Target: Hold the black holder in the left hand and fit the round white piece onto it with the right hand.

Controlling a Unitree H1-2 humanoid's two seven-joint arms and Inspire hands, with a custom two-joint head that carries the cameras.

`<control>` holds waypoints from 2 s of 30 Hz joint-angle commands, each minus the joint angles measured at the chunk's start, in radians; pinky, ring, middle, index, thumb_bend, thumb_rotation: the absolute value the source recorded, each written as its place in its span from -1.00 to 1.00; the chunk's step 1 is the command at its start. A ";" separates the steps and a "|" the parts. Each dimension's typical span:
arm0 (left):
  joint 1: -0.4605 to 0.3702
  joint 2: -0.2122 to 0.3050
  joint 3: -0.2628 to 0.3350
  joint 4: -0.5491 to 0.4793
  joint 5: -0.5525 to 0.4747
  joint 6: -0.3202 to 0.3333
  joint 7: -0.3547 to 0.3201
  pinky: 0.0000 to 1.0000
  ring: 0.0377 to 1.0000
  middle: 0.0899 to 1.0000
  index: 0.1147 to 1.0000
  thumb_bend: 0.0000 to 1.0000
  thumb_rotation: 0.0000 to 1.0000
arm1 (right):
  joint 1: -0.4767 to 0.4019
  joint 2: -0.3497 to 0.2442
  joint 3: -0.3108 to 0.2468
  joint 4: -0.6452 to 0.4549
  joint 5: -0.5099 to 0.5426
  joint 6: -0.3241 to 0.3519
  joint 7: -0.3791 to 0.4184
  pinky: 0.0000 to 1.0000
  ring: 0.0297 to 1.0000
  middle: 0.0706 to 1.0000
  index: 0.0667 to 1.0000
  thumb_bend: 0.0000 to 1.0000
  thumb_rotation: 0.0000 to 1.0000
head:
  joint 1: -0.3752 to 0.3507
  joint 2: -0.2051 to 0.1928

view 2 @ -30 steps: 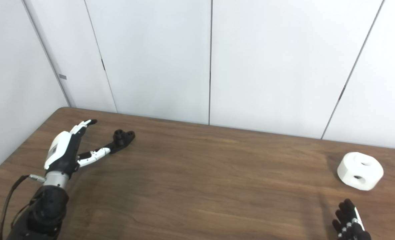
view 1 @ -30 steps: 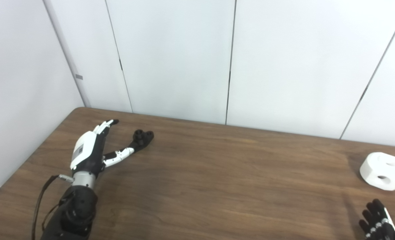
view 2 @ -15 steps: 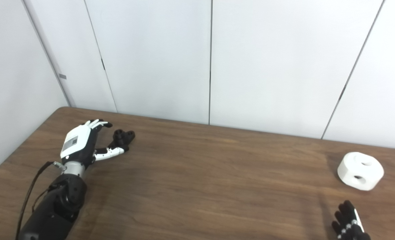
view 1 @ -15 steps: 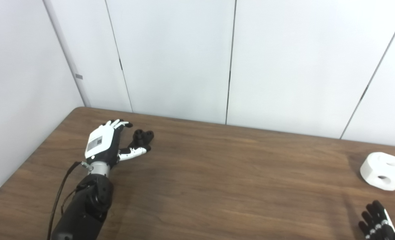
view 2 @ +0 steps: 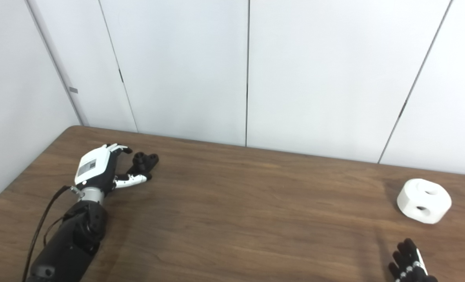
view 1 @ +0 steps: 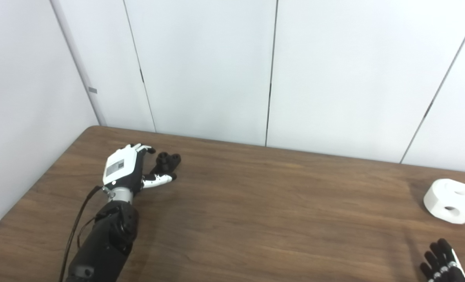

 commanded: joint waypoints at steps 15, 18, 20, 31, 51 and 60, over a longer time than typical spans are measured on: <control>-0.082 0.043 -0.027 0.031 0.017 0.079 -0.004 0.93 0.91 0.79 0.50 0.74 -0.09 | 0.040 0.010 0.010 0.011 0.014 -0.020 0.022 1.00 1.00 1.00 1.00 0.23 1.00 | 0.002 0.011; -0.090 0.044 -0.033 0.038 0.014 0.098 -0.021 0.93 0.90 0.78 0.51 0.73 -0.06 | 0.042 0.008 0.016 0.010 -0.005 -0.033 0.024 1.00 1.00 1.00 1.00 0.21 1.00 | 0.001 0.012; -0.096 0.044 -0.035 0.046 0.009 0.102 -0.030 0.92 0.90 0.77 0.50 0.72 -0.06 | 0.043 0.008 0.020 0.008 -0.020 -0.036 0.022 1.00 1.00 1.00 1.00 0.20 1.00 | 0.001 0.012; -0.125 0.052 -0.056 0.104 -0.001 0.087 -0.029 0.88 0.83 0.69 0.40 0.72 -0.05 | 0.049 0.010 0.022 -0.007 -0.009 -0.023 0.022 1.00 1.00 1.00 1.00 0.21 1.00 | -0.004 0.017; -0.141 0.065 -0.083 0.125 -0.010 0.092 -0.043 0.91 0.84 0.70 0.42 0.69 0.00 | 0.049 0.013 0.021 -0.010 0.010 -0.018 0.019 1.00 1.00 1.00 1.00 0.21 1.00 | -0.010 0.022; -0.138 0.069 -0.079 0.115 -0.020 0.100 -0.056 0.91 0.84 0.67 0.35 0.67 -0.09 | 0.054 0.014 0.024 -0.023 0.009 -0.007 0.014 1.00 1.00 1.00 1.00 0.21 0.98 | -0.019 0.021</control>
